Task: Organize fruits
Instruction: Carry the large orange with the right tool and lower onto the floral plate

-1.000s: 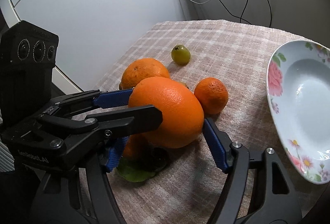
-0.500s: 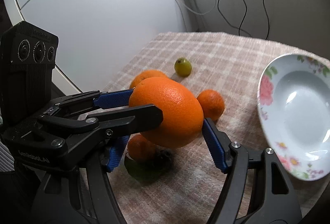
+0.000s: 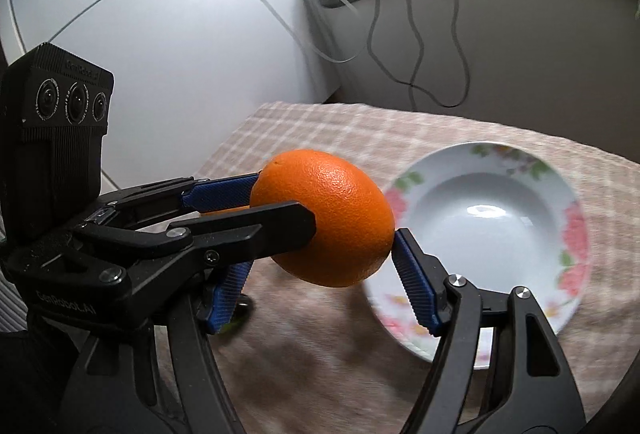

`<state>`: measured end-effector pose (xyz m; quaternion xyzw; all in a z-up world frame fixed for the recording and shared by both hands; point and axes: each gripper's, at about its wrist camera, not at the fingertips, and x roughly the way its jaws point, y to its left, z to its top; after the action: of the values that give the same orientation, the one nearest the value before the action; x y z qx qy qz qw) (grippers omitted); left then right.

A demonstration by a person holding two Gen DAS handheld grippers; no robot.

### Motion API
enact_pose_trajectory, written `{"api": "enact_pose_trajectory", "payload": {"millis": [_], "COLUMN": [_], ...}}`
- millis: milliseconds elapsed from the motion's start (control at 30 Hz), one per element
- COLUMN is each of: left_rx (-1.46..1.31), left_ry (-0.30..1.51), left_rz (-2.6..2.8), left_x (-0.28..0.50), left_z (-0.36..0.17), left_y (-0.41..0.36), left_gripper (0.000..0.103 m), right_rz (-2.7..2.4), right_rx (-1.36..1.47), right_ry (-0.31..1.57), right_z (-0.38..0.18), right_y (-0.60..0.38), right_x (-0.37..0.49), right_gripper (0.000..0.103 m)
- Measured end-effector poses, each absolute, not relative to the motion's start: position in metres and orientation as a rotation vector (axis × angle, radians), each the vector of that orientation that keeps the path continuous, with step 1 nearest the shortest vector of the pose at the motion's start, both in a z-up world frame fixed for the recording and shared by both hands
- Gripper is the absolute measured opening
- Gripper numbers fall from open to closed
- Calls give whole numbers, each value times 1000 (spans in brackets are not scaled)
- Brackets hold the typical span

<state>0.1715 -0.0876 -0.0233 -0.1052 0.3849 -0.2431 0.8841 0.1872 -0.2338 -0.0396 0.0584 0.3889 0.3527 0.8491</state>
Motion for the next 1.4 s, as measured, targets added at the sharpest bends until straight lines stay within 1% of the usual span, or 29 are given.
{"api": "enact_pose_trajectory", "payload": {"millis": [400,633,933,1400], "left_rx": [-226,-245,-286,-256], "left_ry": [852,890,920,922], "left_rz": [-559,-575,-581,-543], "left_x": [219,238,249,257], "left_z": [-35,-49,-59,-62], "left_y": [-136,-151,-154,-154], "left_gripper": [59,59,59,59], "right_rz": [658,614,555,526], "right_rx": [169,182,141,58], "right_ry": [841,872,901,902], "right_z": [-54,-66,-72,-75], "right_y": [-285,-302,-306,-292], "right_x": [228,246,256,260], "right_gripper": [73,73,73,73]}}
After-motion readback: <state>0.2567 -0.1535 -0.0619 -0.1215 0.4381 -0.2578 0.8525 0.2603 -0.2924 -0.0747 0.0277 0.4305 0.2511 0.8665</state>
